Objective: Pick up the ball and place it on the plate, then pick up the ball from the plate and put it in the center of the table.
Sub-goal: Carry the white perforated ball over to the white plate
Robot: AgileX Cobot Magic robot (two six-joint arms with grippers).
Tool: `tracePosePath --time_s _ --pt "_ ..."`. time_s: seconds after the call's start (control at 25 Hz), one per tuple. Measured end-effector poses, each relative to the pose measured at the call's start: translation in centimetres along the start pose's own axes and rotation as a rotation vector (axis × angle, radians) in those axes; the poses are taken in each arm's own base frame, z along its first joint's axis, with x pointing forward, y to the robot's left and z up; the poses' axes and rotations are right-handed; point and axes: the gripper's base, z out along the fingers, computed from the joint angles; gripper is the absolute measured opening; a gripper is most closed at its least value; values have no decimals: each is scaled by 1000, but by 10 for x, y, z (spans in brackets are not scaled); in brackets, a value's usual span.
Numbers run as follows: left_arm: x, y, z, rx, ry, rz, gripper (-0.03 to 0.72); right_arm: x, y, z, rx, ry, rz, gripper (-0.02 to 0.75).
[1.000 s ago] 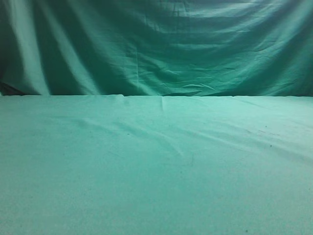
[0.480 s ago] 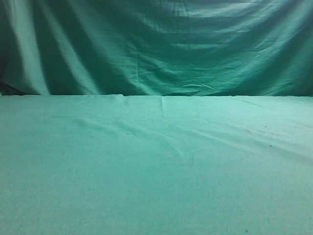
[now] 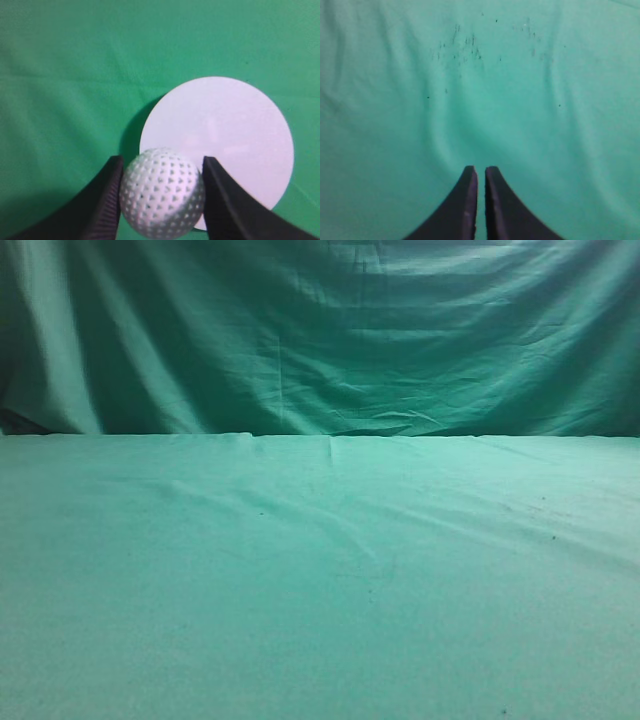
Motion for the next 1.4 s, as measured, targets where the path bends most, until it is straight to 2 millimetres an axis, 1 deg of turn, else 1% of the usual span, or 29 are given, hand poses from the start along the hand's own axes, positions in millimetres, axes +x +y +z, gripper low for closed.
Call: tracePosePath --time_s 0.12,0.28,0.64,1.0,1.08,1.2,1.24,1.28,1.32,1.4 --pt "-7 0 12 -5 50 1 300 -2 -1 0 5 -15 -2 51" --pt "-14 0 20 -8 71 0 300 -2 -1 0 7 -19 -3 51" --pt "-11 -2 32 -8 126 3 300 -4 -1 0 10 -34 -3 51" --pt "-8 -4 37 14 150 -27 300 -7 -1 0 16 -68 -3 51" --pt "-8 -5 37 16 150 -31 382 -7 -2 0 17 -73 -3 51" --pt "-11 -5 36 27 146 -50 587 -8 -2 0 18 -78 -3 51" --pt "-15 -7 34 32 143 -56 624 -8 -2 0 19 -81 -3 51" --pt "-20 -9 31 37 143 -56 653 -8 -2 0 19 -83 -3 51" --pt "-26 -14 26 43 142 -44 645 -8 -2 0 19 -85 -3 51" --pt "-45 -26 11 71 124 -19 645 -9 -2 -1 18 -88 -2 51"
